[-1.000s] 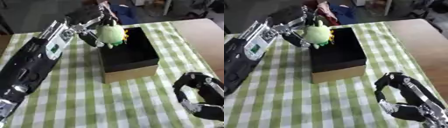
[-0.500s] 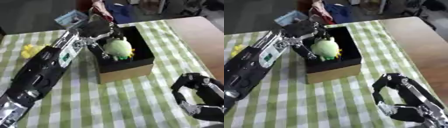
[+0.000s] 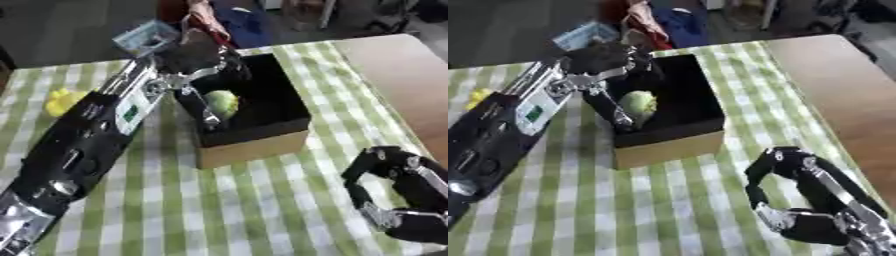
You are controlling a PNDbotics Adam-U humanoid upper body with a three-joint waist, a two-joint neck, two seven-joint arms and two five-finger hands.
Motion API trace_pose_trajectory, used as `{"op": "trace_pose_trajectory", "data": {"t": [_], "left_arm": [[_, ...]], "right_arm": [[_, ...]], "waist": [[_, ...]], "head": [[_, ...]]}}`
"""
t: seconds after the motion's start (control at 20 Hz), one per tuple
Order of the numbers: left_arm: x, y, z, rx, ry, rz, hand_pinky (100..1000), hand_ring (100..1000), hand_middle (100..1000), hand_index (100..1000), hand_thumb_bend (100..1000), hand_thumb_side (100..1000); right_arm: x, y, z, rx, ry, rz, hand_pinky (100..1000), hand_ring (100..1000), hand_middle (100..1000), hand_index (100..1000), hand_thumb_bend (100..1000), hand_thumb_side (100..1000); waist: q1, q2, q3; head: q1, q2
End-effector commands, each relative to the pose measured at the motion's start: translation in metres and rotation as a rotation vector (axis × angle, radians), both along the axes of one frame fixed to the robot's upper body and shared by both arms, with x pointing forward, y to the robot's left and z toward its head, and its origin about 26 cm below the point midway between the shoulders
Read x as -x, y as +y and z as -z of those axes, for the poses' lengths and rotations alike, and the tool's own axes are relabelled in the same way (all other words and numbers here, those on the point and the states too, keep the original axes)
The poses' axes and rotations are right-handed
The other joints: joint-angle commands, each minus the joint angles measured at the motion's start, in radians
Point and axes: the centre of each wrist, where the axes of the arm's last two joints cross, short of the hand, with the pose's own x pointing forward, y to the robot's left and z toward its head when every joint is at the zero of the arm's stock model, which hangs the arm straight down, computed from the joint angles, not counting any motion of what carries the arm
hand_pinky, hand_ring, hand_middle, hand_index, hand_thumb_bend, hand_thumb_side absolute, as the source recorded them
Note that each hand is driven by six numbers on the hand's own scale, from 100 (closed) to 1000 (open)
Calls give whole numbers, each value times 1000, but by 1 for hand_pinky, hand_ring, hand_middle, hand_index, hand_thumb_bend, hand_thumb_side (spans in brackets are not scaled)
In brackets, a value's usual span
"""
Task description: Pick up objects on the table and place them in the box.
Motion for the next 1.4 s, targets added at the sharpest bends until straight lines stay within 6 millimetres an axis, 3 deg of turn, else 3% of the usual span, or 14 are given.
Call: {"op": "trace_pose_trajectory", "data": {"t": [0.05,0.35,0.55,0.95,1.4], "left_arm": [[6,12,-30,52,-57,-16,726,604,607,779,683,212],[18,47,-57,122,-103,-87,722,591,581,760,651,156],[20,83,-59,144,-105,-203,716,582,570,751,629,127],[7,148,-26,78,-38,-457,713,586,573,748,623,100],[-2,193,9,16,24,-633,709,591,574,744,623,100]], "right_arm": [[0,-3,-5,1,-21,3,669,538,519,644,140,100],[2,-9,0,5,-7,32,669,538,519,644,139,100],[3,-12,3,10,0,47,669,538,519,643,138,100],[3,-14,4,13,2,56,669,538,519,643,137,100],[3,-14,5,11,3,57,669,538,519,643,136,100]], "waist": [[-7,-24,5],[-11,-40,41],[-12,-49,73],[-17,-53,92],[-19,-52,94]], "head": [[-7,-2],[-27,6],[-43,9],[-53,7],[-57,8]]}}
